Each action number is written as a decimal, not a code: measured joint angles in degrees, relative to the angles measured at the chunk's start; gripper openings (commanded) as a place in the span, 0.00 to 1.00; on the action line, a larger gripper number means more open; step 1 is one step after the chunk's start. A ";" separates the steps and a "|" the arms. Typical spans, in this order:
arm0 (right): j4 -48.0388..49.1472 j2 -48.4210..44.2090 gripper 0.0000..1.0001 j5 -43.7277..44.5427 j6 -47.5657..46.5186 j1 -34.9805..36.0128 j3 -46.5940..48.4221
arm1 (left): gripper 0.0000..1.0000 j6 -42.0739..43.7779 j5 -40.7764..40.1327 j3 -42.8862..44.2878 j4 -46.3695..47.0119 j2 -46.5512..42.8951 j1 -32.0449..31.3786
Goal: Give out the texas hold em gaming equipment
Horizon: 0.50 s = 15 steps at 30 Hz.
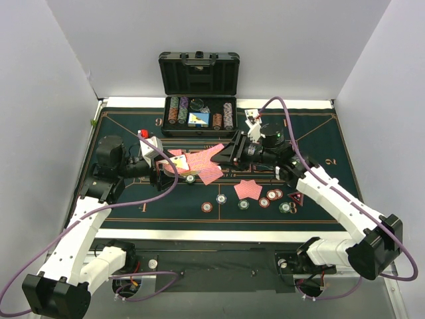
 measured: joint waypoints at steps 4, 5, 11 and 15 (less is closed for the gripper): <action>-2.01 -0.46 0.27 0.04 -1.14 -0.85 0.74 | 0.01 -0.11 0.02 -0.13 0.39 -0.04 0.00; -2.45 -0.59 0.25 0.02 -1.29 -1.09 0.98 | 0.01 -0.22 0.02 -0.31 0.66 -0.11 0.00; -4.02 -1.31 0.12 0.04 -1.77 -2.19 2.47 | 0.00 -0.70 0.07 -1.95 2.45 -1.11 0.00; -4.35 -2.01 0.05 0.04 -1.90 -2.73 2.86 | 0.00 -0.98 0.07 -2.71 3.30 -1.88 0.00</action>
